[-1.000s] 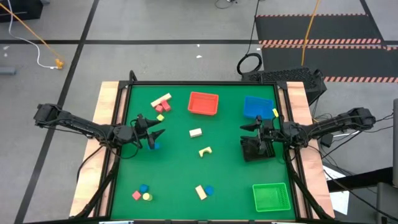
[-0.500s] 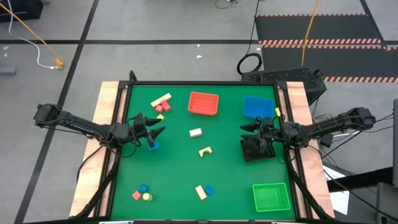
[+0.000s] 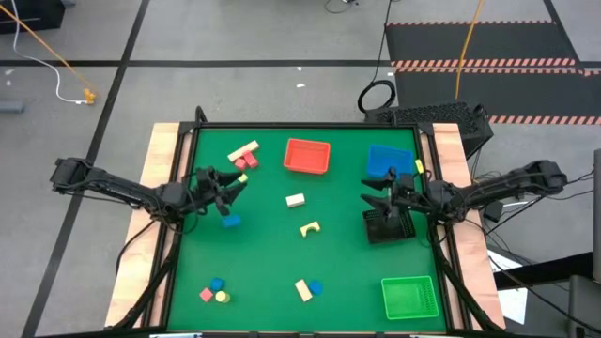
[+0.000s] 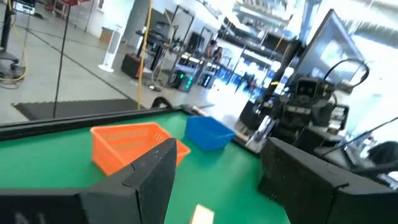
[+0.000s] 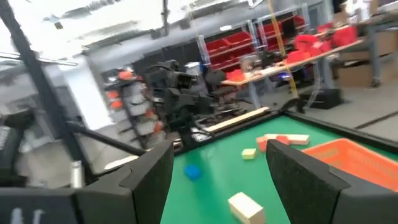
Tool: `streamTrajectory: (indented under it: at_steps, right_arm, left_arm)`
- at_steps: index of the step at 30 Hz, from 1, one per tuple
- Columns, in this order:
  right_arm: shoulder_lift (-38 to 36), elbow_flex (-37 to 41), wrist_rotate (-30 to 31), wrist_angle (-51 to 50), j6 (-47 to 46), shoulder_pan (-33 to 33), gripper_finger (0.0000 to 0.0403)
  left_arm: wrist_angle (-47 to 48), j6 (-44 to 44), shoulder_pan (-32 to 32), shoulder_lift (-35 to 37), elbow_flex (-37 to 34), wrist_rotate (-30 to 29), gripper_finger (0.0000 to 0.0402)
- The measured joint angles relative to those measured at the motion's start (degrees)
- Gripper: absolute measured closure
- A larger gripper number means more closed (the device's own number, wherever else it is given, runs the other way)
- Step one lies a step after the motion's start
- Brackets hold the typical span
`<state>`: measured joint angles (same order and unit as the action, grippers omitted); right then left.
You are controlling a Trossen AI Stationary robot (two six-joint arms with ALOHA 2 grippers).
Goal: Sort & place blocks by color
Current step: Put the middle green block into the blue bin
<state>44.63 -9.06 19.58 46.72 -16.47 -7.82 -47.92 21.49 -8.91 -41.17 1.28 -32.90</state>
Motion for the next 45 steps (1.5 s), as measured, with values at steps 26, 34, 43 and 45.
streamTrajectory:
  at_steps: [26,34,43,45]
  right_arm:
    - [34.4,-23.4,-11.4,-13.1,5.1,1.3,0.0156]
    - [45.2,-27.6,-15.4,-11.6,14.0,0.6,0.0156]
    - [54.0,-27.8,-16.9,-4.3,14.2,0.6,0.0156]
    - [55.7,-27.8,-16.9,-2.3,14.2,0.6,0.0156]
  left_arm:
    - [39.0,9.4,0.0,-0.1,17.7,1.6,0.0153]
    - [43.6,13.9,0.0,-0.1,17.7,2.1,0.0153]
    - [44.9,15.1,-0.6,-0.1,17.7,2.9,0.0153]
    - [44.9,15.1,-0.8,-0.1,17.7,2.9,0.0153]
